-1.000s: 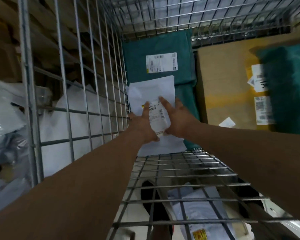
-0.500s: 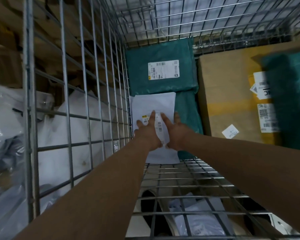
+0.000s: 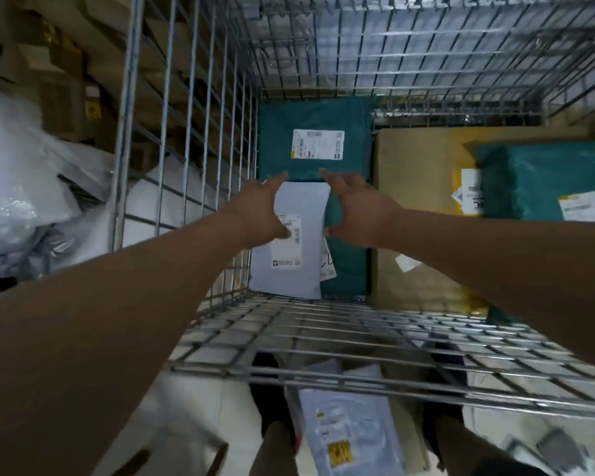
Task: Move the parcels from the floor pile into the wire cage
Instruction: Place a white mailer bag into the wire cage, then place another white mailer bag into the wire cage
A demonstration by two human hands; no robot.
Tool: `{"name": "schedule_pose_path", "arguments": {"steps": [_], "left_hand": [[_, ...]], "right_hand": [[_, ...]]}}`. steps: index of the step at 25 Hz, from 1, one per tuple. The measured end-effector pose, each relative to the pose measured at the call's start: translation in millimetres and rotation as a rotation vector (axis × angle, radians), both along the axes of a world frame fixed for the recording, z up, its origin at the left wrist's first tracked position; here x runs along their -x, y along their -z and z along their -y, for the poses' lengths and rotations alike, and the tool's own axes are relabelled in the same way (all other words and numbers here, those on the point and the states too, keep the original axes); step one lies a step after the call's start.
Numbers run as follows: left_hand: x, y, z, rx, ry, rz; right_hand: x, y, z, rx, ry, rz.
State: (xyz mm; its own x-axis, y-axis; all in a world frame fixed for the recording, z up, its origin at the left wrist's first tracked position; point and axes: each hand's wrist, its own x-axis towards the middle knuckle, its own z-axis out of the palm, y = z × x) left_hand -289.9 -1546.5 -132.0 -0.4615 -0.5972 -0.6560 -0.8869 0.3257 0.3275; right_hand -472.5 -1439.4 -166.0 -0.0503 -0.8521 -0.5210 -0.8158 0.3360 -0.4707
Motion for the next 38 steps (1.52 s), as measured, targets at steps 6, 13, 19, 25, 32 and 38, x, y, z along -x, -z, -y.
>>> {"name": "schedule_pose_path", "arguments": {"steps": [6, 13, 19, 25, 32, 38], "left_hand": [[19, -86, -62, 0.093, -0.183, -0.121], [1, -140, -151, 0.145, -0.290, -0.172], [-33, -185, -212, 0.318, -0.243, -0.210], [-82, -227, -296, 0.327, -0.200, -0.294], [-139, -166, -390, 0.295, -0.190, -0.149], [-166, -81, -447, 0.211, -0.281, 0.001]], "right_hand": [[19, -95, -32, 0.084, -0.100, 0.007], [-10, -164, -89, 0.069, -0.145, -0.003], [-43, -217, -136, 0.205, -0.063, -0.125], [-95, -276, -220, 0.364, 0.000, -0.012], [-157, -211, -318, 0.156, 0.042, 0.056], [-173, -114, -378, 0.047, 0.034, 0.049]]}}
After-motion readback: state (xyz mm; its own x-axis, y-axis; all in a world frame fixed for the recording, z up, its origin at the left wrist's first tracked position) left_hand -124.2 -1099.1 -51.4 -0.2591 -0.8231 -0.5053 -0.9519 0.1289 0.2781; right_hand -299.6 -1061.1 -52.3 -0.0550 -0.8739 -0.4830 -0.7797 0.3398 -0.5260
